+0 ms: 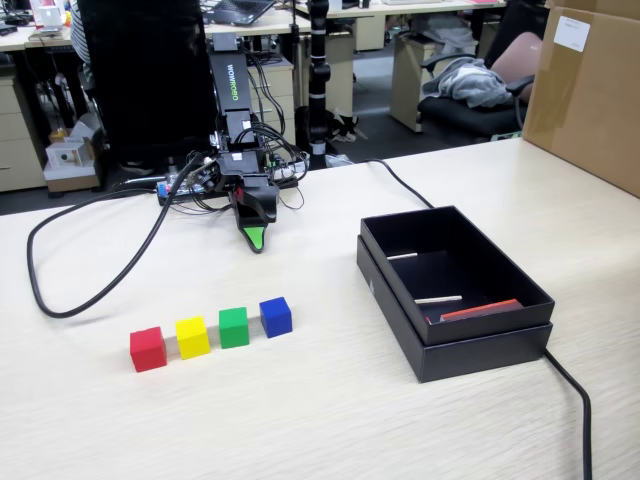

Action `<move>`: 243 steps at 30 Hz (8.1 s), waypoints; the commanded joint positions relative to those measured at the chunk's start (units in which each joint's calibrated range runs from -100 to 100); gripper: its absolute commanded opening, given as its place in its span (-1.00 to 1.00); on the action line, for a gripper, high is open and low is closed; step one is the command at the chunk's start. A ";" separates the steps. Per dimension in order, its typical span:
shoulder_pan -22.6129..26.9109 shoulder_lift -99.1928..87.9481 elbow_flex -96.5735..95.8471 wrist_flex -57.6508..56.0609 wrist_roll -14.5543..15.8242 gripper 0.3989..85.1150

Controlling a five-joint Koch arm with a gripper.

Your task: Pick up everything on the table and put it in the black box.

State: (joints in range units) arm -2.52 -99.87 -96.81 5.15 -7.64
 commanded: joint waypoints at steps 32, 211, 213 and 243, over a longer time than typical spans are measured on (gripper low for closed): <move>-0.15 -0.13 -0.66 -3.81 -0.44 0.13; -4.69 67.91 116.12 -74.74 9.96 0.23; -5.91 70.32 116.03 -74.74 9.96 0.24; -11.33 122.30 139.42 -72.15 -3.08 -0.01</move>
State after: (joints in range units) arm -13.55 22.85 38.11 -69.11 -9.74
